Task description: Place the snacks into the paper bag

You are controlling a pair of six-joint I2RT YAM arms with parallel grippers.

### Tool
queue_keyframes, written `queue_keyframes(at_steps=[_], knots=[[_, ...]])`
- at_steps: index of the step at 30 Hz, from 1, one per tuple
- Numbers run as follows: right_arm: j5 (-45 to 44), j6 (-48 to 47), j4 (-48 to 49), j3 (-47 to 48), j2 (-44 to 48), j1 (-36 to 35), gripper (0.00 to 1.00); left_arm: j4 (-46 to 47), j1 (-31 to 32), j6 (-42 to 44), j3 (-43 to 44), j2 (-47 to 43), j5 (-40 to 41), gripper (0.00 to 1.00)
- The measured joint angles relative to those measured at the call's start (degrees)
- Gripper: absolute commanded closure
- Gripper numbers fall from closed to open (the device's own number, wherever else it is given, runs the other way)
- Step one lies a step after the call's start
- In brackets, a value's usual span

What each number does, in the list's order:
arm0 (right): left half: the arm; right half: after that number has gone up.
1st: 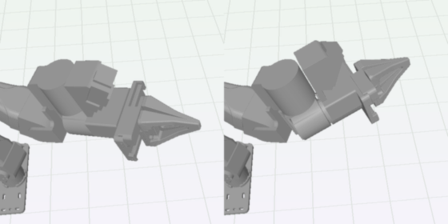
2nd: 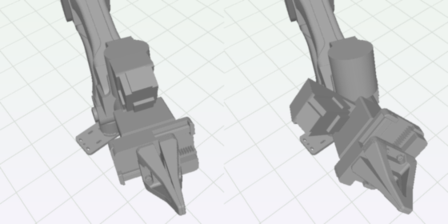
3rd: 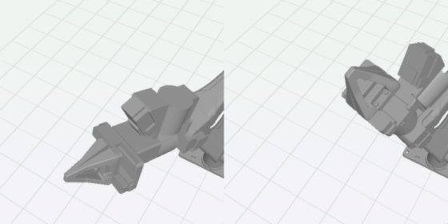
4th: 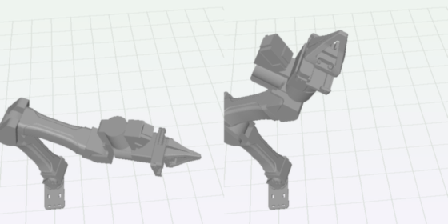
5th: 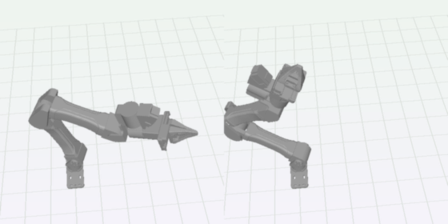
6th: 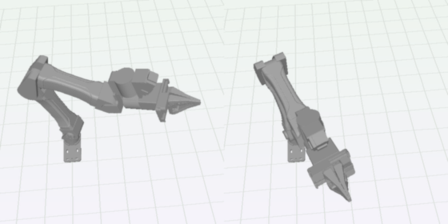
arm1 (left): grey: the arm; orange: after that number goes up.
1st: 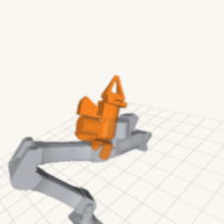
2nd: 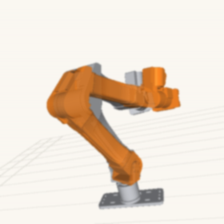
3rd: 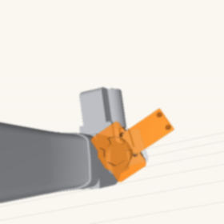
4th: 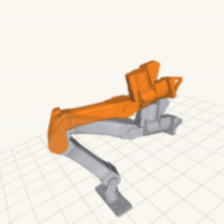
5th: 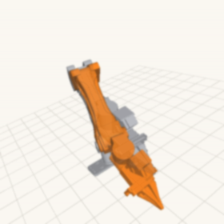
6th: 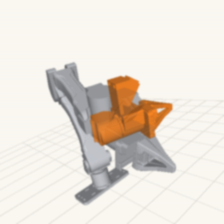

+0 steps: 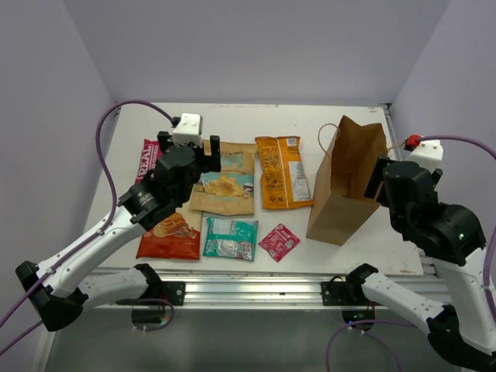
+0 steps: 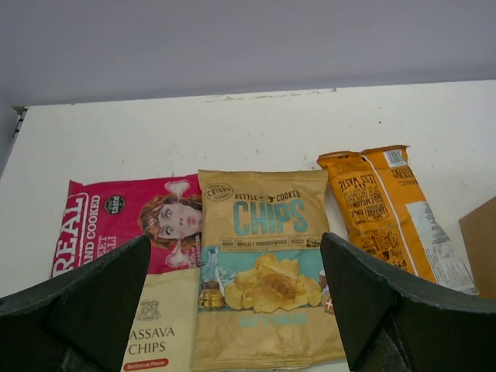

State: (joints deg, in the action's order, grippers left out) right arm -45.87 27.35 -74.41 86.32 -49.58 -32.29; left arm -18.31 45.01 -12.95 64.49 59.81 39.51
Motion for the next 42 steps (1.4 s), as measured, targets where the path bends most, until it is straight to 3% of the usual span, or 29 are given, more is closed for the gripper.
queue_keyframes(at_steps=[2, 12, 17, 20, 24, 42], knots=[[-0.6, 0.5, 0.0, -1.7, 0.7, 0.0, 0.27, 0.3, 0.0, -0.1, 0.0, 1.3, -1.4, 0.04], [-1.0, 1.6, 0.9, -11.9, 3.5, 0.0, 0.67, 1.4, 0.0, -1.5, 0.0, 7.1, -8.3, 0.04], [-1.3, 1.5, 2.3, -11.9, 3.7, 0.0, 0.69, 4.0, 0.0, -1.5, 0.0, 7.6, -10.7, 0.05], [-1.4, 0.9, 2.9, -11.9, 3.5, 0.0, 0.86, 7.4, 0.0, -1.6, 0.0, 9.9, -12.4, 0.05], [-1.6, -0.1, 3.9, -11.9, 3.3, 0.0, 1.0, 10.7, 0.0, -2.6, 0.0, 15.9, -15.3, 0.06], [2.2, -7.3, 9.9, -12.7, 2.8, 0.0, 1.0, 24.8, -2.6, -8.5, 7.8, 45.0, -24.8, 0.11]])
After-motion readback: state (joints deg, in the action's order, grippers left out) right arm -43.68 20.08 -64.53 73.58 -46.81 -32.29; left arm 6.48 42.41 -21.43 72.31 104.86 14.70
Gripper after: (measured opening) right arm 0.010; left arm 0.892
